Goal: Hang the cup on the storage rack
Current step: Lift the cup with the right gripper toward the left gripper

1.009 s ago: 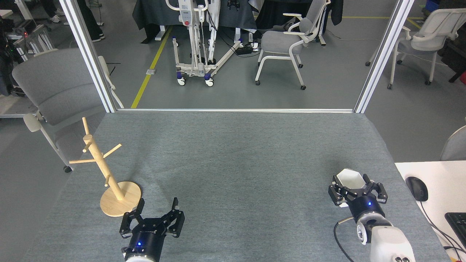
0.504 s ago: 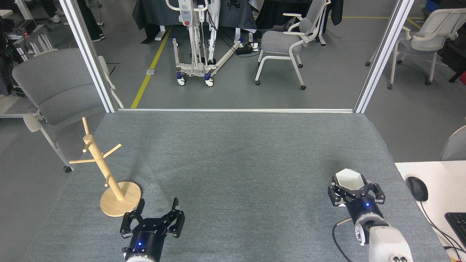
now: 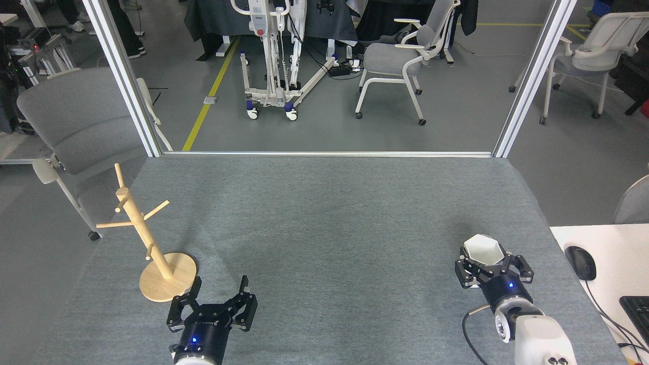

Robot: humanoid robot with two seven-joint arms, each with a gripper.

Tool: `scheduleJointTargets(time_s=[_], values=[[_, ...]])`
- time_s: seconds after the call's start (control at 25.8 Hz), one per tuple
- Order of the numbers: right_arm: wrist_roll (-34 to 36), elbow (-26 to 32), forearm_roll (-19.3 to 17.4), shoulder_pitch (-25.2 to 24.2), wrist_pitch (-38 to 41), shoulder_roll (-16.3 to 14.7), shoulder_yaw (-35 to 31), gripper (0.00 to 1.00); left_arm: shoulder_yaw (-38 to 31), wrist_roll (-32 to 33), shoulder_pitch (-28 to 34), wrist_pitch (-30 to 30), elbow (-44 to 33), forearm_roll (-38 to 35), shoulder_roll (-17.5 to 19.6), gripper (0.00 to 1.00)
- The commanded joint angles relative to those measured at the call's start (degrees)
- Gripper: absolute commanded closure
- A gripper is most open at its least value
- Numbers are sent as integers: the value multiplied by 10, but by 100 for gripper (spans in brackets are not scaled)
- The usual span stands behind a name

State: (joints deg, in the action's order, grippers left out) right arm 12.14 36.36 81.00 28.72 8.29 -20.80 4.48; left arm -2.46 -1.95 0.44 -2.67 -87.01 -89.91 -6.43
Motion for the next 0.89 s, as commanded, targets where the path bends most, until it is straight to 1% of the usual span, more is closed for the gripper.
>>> scheduleJointTargets(time_s=[0.0,0.08,0.16,0.23,0.31,0.35,0.47,0.54,0.58,0.62,0.66,0.7,0.74,0.81,0.85], values=[[-11,34,-2,5,-4,3,-19,65,0,0,0,-1,0,0,-1,1],[-37,90,-3,5,-20,5,-44,67,0,0,0,0,1,0,-1,1],[-78,144,-5,4,-49,7,-47,69,1,0,0,0,2,0,-1,1],[-121,212,-5,-6,-99,23,-42,71,1,0,0,0,1,0,-1,1],[-153,277,-5,-28,-148,51,-22,72,1,0,0,0,1,0,-1,1],[-169,313,-6,-38,-175,59,-10,72,1,0,0,-1,1,0,-1,1],[-222,410,-6,-62,-244,65,40,72,1,-2,-4,-11,-4,0,1,1],[-259,455,-6,-69,-292,66,65,72,2,-7,-5,-23,-4,-2,3,1],[-266,461,-6,-69,-304,67,69,72,3,-8,-5,-28,-4,-3,3,1],[-295,493,-6,-71,-366,76,100,72,6,-11,-4,-46,-5,-4,7,1],[-312,513,-5,-71,-401,81,134,72,6,-12,-3,-55,-6,-6,9,1],[-316,517,-5,-70,-409,82,143,72,6,-12,-2,-57,-6,-6,9,1],[-331,532,-5,-67,-437,85,177,71,9,-16,-1,-65,-9,-8,10,1],[-354,557,-2,-60,-508,88,234,71,43,-30,3,-78,-18,-34,20,1],[-355,564,-1,-56,-526,87,242,72,61,-32,5,-78,-21,-51,28,1]])
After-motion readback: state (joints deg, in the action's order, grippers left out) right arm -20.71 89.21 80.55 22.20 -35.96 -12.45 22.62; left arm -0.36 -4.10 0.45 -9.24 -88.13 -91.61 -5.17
